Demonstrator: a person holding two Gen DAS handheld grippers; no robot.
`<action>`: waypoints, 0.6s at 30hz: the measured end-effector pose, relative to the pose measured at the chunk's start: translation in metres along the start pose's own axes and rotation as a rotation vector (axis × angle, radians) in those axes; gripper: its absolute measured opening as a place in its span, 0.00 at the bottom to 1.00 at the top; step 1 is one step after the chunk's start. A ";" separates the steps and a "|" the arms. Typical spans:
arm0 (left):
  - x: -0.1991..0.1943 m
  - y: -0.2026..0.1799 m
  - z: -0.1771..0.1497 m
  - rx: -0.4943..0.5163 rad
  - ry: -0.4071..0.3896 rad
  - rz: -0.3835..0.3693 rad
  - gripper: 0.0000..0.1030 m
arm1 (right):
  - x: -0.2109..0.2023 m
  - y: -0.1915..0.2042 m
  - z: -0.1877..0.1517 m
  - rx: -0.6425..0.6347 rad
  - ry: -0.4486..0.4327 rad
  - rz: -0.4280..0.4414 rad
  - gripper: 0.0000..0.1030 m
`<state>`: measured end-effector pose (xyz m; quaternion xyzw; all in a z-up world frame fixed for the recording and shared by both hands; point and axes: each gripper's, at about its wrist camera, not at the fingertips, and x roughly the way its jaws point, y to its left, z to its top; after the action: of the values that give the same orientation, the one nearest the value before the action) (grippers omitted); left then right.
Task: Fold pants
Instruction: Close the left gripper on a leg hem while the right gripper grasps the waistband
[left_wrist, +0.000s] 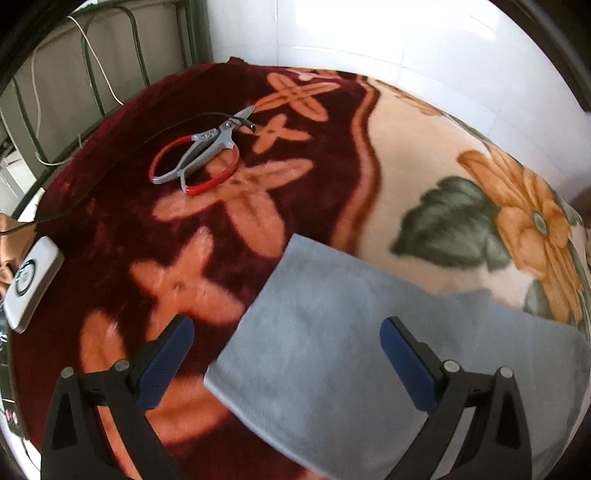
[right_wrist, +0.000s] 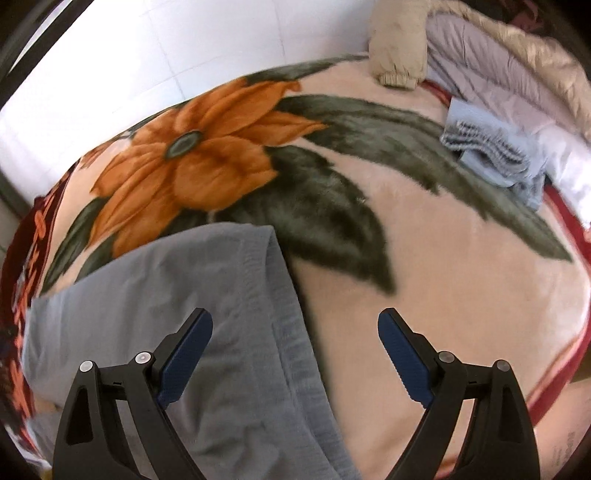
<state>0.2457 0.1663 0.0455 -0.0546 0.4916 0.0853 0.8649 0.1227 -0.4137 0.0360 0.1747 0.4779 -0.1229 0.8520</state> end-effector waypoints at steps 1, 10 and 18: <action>0.004 0.000 0.003 -0.001 0.005 0.000 0.99 | 0.006 0.001 0.003 0.000 0.011 0.003 0.90; 0.046 0.011 0.024 -0.003 0.055 -0.006 0.98 | 0.038 0.017 0.016 -0.079 0.050 -0.025 0.90; 0.058 0.006 0.019 -0.001 0.059 -0.100 0.79 | 0.049 0.032 0.022 -0.129 0.052 -0.018 0.89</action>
<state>0.2894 0.1813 0.0057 -0.0821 0.5136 0.0408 0.8531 0.1768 -0.3955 0.0099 0.1183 0.5086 -0.0949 0.8476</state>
